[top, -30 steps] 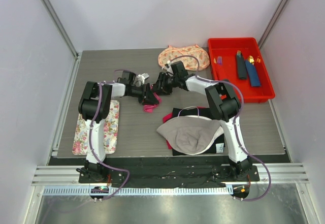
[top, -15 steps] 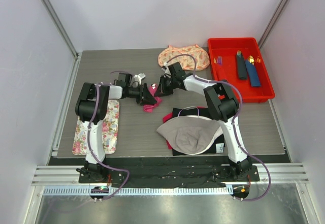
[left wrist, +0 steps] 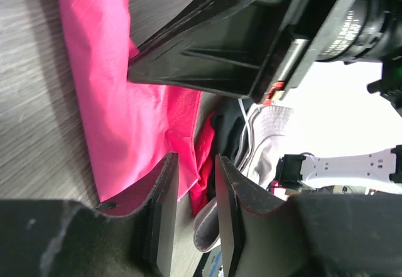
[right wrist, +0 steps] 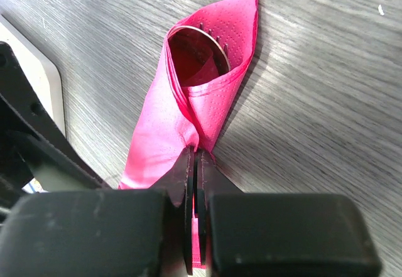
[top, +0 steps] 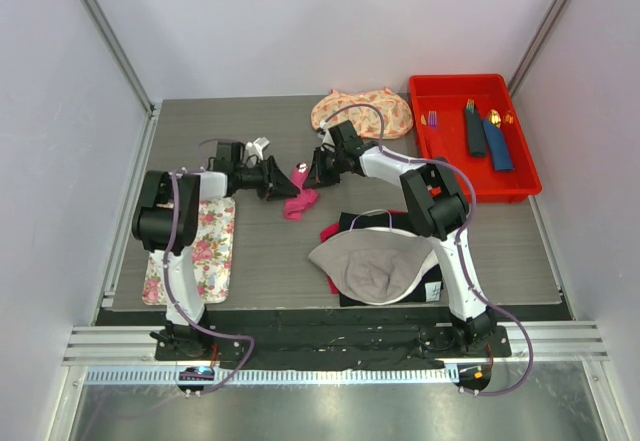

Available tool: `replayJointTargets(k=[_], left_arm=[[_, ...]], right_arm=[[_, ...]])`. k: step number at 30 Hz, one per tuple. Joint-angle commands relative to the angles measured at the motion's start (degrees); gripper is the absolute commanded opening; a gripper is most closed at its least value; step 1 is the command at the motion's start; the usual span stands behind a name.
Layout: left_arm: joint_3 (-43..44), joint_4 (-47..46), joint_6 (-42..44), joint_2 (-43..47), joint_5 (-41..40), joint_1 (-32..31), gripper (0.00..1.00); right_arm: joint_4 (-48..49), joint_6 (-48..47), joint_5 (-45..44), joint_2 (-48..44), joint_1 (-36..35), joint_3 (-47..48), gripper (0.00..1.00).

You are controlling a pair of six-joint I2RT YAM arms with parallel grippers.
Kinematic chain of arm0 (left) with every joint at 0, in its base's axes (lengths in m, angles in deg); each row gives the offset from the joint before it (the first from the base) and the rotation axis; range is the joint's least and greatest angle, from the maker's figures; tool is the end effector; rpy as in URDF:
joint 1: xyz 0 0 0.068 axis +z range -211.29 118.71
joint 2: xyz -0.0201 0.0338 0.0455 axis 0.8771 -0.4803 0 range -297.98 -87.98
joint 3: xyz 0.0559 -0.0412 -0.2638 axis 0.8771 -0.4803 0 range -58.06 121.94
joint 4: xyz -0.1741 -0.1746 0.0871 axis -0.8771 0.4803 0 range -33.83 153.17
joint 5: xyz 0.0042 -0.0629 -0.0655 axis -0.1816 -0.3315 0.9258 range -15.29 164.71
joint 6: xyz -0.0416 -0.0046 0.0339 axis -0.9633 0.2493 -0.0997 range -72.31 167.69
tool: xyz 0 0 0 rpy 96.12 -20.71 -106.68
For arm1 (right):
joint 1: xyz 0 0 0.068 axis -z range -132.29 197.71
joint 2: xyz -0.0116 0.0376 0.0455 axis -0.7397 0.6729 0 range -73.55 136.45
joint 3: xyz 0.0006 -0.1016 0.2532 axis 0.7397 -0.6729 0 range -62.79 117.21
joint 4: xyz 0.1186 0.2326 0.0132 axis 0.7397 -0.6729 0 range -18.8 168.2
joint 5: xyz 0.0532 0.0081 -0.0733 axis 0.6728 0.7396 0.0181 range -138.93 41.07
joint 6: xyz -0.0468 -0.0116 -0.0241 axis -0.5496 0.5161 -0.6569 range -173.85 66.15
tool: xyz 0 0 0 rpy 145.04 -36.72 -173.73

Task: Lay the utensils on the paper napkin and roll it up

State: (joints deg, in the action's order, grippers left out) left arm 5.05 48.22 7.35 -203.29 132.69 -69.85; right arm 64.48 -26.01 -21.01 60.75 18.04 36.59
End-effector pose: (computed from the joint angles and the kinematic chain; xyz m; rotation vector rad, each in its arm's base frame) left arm 0.3880 -0.0889 0.1306 -0.1150 2.4092 -1.5946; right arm 0.4343 0.2665 0.1322 -0.2799 2.5450 1.0182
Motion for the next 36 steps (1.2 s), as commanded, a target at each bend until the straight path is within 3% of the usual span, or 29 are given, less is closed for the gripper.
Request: replayJointTargets(k=[1, 11, 15, 18, 24, 25, 28, 36], left_arm=[[-0.53, 2.58, 0.87, 0.08, -0.59, -1.37, 0.31], [-7.21, 6.10, 5.62, -1.50, -1.46, -1.81, 0.22], [-6.78, 7.68, 6.42, -4.04, -3.22, -0.32, 0.10], [-6.60, 7.77, 5.97, -6.51, -2.87, 1.17, 0.06], [-6.86, 7.77, 6.15, -7.30, -3.57, 1.61, 0.04], [-6.86, 7.77, 5.97, -7.39, -3.48, 1.61, 0.04], [-6.77, 7.77, 5.45, -7.74, -3.84, 1.61, 0.04], [-6.60, 7.77, 5.18, -7.92, -4.01, 1.61, 0.04]], right_arm=[[-3.25, -2.96, -7.35, 3.16, 0.14, 0.29, 0.01], [-3.60, -2.78, -7.62, 3.51, 0.14, 0.91, 0.01], [-3.77, -3.05, -7.27, 2.55, 0.14, 1.00, 0.01], [-3.95, -3.05, -5.96, 1.06, 0.23, 1.96, 0.01], [-3.95, -1.65, -2.88, -2.63, 1.11, 5.65, 0.16], [-4.12, -1.56, -2.35, -2.90, 1.45, 7.22, 0.23], [-4.83, -1.29, -1.39, -4.48, 2.07, 9.43, 0.33], [3.41, 8.98, 8.10, -8.62, 1.28, 4.79, 0.34]])
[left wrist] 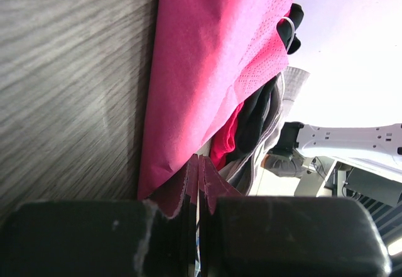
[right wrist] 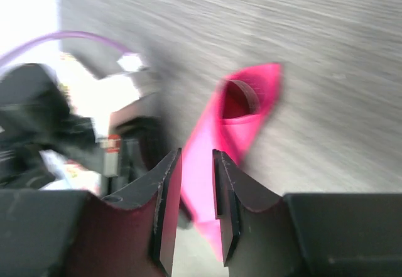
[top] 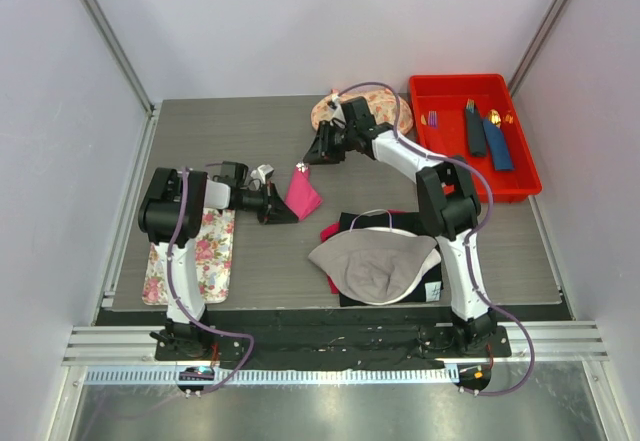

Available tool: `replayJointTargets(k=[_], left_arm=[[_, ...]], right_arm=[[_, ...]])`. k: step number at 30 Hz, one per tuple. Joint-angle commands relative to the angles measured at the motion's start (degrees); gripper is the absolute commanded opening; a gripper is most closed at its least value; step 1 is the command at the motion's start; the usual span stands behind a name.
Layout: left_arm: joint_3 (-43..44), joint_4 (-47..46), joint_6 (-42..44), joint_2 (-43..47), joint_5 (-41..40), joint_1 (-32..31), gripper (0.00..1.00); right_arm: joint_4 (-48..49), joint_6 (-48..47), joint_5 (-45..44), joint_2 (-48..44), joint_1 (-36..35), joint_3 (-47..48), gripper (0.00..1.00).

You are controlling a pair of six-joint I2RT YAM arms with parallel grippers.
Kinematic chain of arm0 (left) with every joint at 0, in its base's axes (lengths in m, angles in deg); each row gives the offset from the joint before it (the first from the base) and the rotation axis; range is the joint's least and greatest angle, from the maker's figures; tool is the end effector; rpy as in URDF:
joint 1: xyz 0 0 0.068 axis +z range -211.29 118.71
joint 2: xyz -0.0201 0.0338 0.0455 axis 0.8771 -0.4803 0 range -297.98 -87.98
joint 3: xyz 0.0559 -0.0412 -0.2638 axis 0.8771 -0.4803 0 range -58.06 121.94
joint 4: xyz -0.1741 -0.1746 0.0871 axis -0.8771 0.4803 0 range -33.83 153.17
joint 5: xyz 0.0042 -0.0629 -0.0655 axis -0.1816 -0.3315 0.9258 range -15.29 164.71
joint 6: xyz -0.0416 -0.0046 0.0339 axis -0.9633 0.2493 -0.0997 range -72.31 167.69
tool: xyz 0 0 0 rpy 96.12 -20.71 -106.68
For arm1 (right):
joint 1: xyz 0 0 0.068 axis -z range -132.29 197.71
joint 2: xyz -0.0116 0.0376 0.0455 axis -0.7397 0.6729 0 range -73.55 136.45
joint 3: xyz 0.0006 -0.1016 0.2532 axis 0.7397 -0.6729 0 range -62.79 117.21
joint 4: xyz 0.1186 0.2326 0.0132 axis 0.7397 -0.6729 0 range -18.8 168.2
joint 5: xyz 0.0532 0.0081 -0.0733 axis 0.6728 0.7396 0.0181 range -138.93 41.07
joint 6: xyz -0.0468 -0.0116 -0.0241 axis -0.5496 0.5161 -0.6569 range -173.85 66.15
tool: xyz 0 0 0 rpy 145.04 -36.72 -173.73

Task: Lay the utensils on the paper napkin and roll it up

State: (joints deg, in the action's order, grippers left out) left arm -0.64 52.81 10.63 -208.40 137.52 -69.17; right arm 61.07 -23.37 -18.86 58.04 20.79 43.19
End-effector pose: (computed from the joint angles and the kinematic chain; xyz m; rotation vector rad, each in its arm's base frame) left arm 0.3562 -0.0812 0.0723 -0.2349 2.5888 -1.7126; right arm 0.4548 0.2508 0.1880 -0.2108 2.4479 1.0874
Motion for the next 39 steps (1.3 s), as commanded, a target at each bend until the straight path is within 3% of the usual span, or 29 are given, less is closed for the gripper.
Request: replayJointTargets(k=[1, 7, 16, 20, 24, 30, 33, 39], left_arm=[[-0.92, 3.18, 1.90, -2.80, -8.93, 0.94, 0.04], [-0.83, 3.18, 1.90, -2.89, -9.28, 0.94, 0.04], [-0.91, 3.18, 2.16, -2.10, -8.14, 0.94, 0.04], [-1.53, 1.35, 1.47, 0.00, -4.63, 0.94, 0.14], [-3.02, -8.23, -4.59, 6.32, -0.85, 0.94, 0.25], [0.74, -13.52, -10.40, 8.80, -3.12, 1.02, 0.27], [4.69, -10.20, -8.66, 8.01, -7.25, 1.81, 0.30], [8.31, 5.37, 1.01, 7.04, -14.19, 2.43, 0.37]], right_arm=[[7.45, 8.61, 6.58, -5.30, -1.73, -3.13, 0.33], [11.76, 12.76, 8.26, -3.10, -2.79, -9.55, 0.25], [6.05, 5.30, -0.78, 0.51, -2.35, -13.07, 0.13], [2.63, 2.66, -3.43, 2.70, -2.35, -11.67, 0.11], [0.69, 0.64, -5.89, 3.76, -2.44, -10.18, 0.11], [-1.24, -1.39, -7.83, 4.82, -2.61, -8.86, 0.09], [-1.77, -2.09, -8.79, 5.34, -2.61, -8.33, 0.09], [-2.56, -3.41, -9.58, 5.87, -2.70, -7.10, 0.08]])
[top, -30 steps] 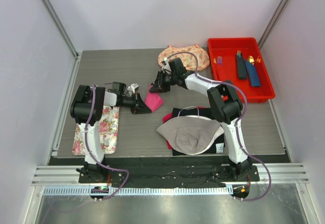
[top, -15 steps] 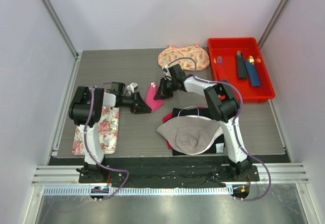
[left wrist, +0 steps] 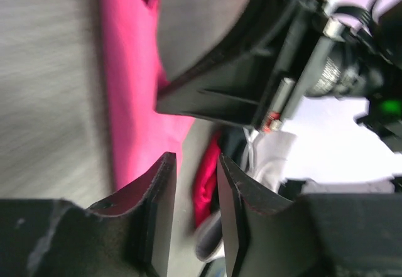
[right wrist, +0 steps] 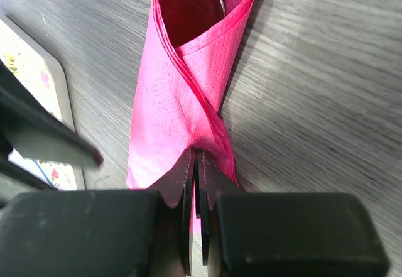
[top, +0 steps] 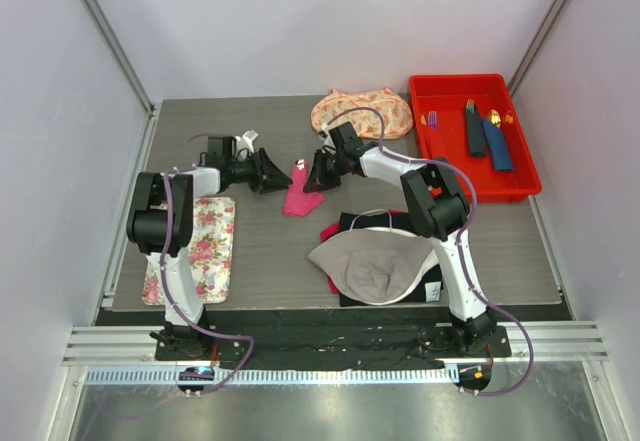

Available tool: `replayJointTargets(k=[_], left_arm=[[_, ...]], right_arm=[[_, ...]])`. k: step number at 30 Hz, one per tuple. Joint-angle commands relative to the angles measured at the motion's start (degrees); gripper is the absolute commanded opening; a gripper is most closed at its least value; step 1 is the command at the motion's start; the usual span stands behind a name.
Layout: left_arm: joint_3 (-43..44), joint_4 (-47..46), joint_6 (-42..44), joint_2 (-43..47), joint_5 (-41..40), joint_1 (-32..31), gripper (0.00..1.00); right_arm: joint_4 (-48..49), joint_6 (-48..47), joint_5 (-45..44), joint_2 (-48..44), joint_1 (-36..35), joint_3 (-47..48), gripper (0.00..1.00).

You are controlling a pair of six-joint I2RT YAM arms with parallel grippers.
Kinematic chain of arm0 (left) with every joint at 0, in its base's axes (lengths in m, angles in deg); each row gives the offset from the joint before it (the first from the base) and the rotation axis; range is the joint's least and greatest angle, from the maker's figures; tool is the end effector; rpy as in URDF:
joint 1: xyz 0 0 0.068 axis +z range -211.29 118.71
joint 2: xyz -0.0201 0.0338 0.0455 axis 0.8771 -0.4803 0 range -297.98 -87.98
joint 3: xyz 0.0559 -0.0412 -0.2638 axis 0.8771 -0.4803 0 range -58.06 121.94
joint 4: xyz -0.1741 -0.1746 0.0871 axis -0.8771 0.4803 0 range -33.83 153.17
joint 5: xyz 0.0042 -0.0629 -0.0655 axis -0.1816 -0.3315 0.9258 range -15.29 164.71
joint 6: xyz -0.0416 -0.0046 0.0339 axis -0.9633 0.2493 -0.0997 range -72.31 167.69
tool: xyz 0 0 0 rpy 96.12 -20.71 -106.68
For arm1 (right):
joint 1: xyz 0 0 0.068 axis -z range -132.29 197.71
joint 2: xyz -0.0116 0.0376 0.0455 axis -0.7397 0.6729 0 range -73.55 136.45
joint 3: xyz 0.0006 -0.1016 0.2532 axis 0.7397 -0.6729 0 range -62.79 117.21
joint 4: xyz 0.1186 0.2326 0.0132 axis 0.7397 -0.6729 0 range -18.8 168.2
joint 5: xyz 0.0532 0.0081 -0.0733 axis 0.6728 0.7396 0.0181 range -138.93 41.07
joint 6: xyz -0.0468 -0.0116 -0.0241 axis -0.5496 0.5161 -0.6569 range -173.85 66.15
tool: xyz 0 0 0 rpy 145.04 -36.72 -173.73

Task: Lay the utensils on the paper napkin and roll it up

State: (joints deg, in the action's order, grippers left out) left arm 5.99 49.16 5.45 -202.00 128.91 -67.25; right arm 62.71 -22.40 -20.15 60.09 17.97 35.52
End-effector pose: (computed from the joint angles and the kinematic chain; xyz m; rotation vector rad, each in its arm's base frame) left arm 0.3952 -0.0702 0.1411 -0.2333 2.3861 -1.5088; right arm 0.4285 0.2644 0.1302 -0.1991 2.6099 1.0476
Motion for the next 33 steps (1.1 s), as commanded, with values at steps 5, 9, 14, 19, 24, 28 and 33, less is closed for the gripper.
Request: replayJointTargets(k=[5, 9, 14, 19, 24, 28, 33], left_arm=[[1.16, 15.96, 11.65, -0.32, -7.26, 0.24, 0.40], [1.42, 18.34, 13.67, -1.64, -7.43, -1.07, 0.40], [2.04, 19.75, 14.81, -2.70, -9.54, -2.39, 0.29], [2.04, 19.58, 14.64, -2.61, -11.92, -2.39, 0.01], [3.36, 17.82, 13.24, -2.96, -11.83, -2.22, 0.20], [6.51, 16.24, 10.78, -4.81, -11.83, -2.04, 0.30], [10.21, 13.77, 8.58, -7.97, -12.53, -1.69, 0.31]], right_arm=[[-4.90, -5.51, -9.17, 4.17, -0.15, 1.45, 0.07], [-5.43, -6.48, -9.96, 4.43, -0.59, 1.98, 0.07], [-6.13, -7.18, -10.67, 4.70, -0.85, 2.68, 0.06], [-6.57, -7.36, -11.20, 4.96, -1.11, 3.12, 0.06], [-6.93, -7.97, -11.37, 5.22, -1.29, 3.47, 0.06], [-7.01, -8.50, -11.37, 5.49, -1.29, 3.83, 0.05], [-7.02, -8.59, -11.11, 5.84, -1.46, 4.27, 0.05]])
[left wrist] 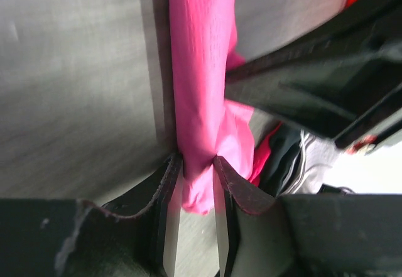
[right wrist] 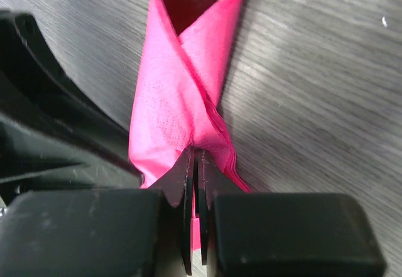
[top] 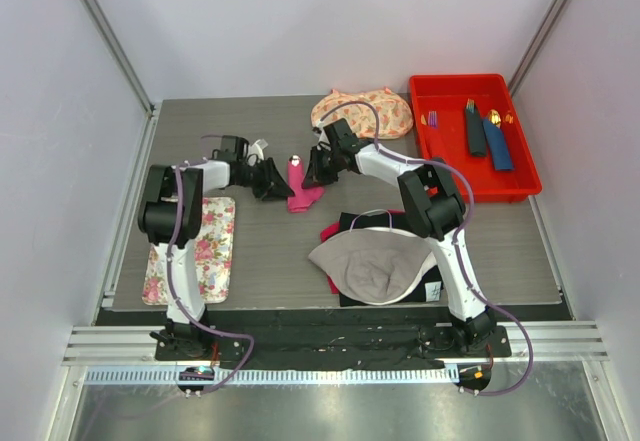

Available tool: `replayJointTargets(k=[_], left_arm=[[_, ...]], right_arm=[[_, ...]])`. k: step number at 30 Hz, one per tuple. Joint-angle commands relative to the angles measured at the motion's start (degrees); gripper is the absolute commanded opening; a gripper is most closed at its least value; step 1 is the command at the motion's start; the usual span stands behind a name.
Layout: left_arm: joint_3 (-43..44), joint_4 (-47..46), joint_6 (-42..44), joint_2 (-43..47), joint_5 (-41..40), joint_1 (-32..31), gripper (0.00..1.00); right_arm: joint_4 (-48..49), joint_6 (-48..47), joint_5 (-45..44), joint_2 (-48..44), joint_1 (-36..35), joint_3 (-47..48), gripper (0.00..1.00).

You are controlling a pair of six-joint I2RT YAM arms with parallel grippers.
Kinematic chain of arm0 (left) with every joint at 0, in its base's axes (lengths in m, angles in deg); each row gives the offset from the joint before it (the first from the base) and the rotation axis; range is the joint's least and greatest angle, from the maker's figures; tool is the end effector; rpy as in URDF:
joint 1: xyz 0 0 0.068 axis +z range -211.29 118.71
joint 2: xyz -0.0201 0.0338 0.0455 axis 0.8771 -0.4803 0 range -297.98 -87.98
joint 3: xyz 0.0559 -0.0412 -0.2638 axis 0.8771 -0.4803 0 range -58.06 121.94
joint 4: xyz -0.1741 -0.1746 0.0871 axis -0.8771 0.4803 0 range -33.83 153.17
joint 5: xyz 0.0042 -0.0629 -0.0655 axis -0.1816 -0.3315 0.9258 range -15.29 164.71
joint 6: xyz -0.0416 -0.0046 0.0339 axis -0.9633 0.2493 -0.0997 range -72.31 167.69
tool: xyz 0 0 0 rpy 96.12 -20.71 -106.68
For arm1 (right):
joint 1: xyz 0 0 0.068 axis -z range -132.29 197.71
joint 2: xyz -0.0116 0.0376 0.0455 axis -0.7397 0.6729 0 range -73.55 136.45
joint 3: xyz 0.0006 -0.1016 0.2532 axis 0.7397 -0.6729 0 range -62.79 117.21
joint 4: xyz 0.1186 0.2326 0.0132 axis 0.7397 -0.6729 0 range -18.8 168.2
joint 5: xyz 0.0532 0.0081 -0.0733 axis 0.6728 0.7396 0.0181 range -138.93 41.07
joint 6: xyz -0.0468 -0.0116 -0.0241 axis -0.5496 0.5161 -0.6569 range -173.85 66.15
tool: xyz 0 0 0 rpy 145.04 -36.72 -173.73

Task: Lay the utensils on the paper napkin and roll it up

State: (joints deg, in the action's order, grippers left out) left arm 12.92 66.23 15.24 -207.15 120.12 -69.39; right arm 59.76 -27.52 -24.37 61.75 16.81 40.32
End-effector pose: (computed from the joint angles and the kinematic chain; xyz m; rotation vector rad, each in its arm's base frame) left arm 0.4012 -0.0827 0.1173 -0.2469 2.6175 -1.2818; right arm 0.4338 0.2768 0.1372 -0.3038 2.5714 0.9354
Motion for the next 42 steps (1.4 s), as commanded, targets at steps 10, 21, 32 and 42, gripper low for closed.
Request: replayJointTargets(k=[10, 21, 32, 42], left_arm=[[6.45, -3.83, -1.74, -5.72, -4.02, 0.80, 0.07], [1.09, -9.45, -1.65, 2.89, 3.10, 2.47, 0.34], [-1.46, -14.28, -4.11, 4.22, 4.52, -1.30, 0.24], [-5.84, -13.23, -5.61, -2.11, 1.18, -1.83, 0.08]], right_arm=[[-4.15, -4.00, -7.07, 4.35, -0.22, -0.37, 0.05], [-5.47, -7.43, -7.77, 3.56, 0.05, -0.28, 0.05], [-6.00, -8.57, -7.68, 3.21, 0.13, -0.10, 0.05], [-5.82, -7.09, -2.68, 0.84, 1.71, 2.09, 0.10]])
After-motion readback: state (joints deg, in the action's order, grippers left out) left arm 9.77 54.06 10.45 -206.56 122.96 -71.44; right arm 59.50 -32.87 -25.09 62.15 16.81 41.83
